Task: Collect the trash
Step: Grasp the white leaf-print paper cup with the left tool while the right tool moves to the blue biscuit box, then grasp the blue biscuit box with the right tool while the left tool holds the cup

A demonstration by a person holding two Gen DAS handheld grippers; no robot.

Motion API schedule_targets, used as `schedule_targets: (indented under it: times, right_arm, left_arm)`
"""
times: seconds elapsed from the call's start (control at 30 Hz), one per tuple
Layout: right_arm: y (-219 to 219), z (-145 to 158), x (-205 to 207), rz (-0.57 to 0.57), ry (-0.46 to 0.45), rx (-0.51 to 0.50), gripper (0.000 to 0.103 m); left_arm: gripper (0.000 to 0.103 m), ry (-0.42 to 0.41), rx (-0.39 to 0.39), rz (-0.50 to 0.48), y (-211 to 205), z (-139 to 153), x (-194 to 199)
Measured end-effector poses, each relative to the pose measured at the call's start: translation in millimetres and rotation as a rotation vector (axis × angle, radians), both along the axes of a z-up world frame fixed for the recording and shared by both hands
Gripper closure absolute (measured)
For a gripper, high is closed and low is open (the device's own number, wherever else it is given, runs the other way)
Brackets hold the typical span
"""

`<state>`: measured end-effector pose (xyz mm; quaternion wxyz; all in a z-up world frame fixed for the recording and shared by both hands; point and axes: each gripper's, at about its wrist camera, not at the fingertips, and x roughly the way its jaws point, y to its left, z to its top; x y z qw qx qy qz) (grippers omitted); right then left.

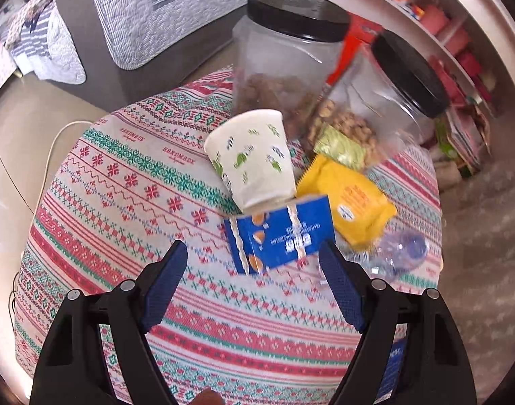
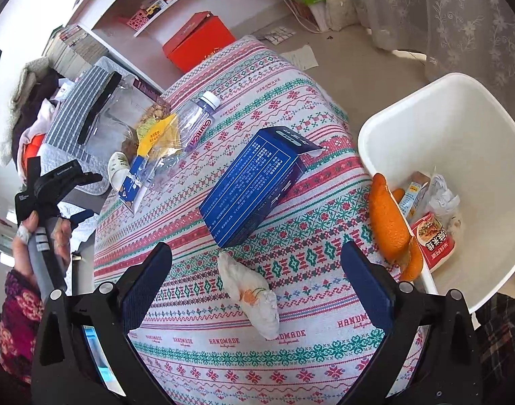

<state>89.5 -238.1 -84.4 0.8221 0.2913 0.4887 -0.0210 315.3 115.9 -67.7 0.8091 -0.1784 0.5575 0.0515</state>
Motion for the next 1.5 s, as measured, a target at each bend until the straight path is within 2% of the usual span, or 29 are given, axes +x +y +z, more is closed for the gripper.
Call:
schedule_targets:
  times: [0.27,0.43,0.47,0.57,0.7,0.87,0.97,1.07,1.17,1.2,1.23,1.3,1.37,1.5]
  right_arm:
    - [8,-8,11,0.032,0.031,-0.022,0.007]
    - [6,-12,13,0.036,0.041,-0.039,0.007]
    - [6,-13,14,0.038,0.048,-0.045,0.007]
    - [7,-17,12,0.046,0.072,-0.045,0.007]
    - [21,-16,3,0.074,0.073,-0.009,0.007]
    - [58,7,-13,0.16,0.005,-0.013,0.007]
    - [85,39,-14,0.223,-0.106,-0.071,0.007]
    - [118,64,3,0.3,-0.18,-0.126,0.007]
    - [158,67,52,0.387,-0.14,-0.068,0.007]
    - [170,64,70,0.414,-0.111,-0.035,0.007]
    - [184,58,88,0.437,-0.071,-0.011,0.007]
    - [210,43,116,0.48,-0.015,0.027,0.007]
    - [227,27,137,0.494,0.021,0.048,0.008]
    - [247,-2,171,0.474,0.086,0.007,0.008]
  left_arm:
    - [0.025,0.054,-0.09,0.102,15,-38,59]
    - [0.025,0.087,-0.156,0.15,22,-59,76]
    - [0.031,0.09,-0.171,0.159,23,-62,77]
    - [0.038,0.065,-0.192,0.162,26,-61,70]
    - [0.04,0.022,-0.18,0.131,32,-47,31]
    - [0.04,0.04,-0.211,0.116,46,-28,-58]
    - [0.04,-0.023,-0.196,0.131,59,12,-115]
    - [0.04,-0.145,-0.198,0.168,77,61,-167]
    - [0.04,-0.3,-0.236,0.22,90,97,-204]
    - [0.04,-0.344,-0.211,0.235,94,104,-213]
    - [0.039,-0.372,-0.155,0.247,96,109,-217]
    - [0.039,-0.393,-0.039,0.248,98,116,-213]
    - [0.039,-0.425,0.002,0.243,102,122,-209]
    - [0.039,-0.457,0.058,0.224,109,130,-203]
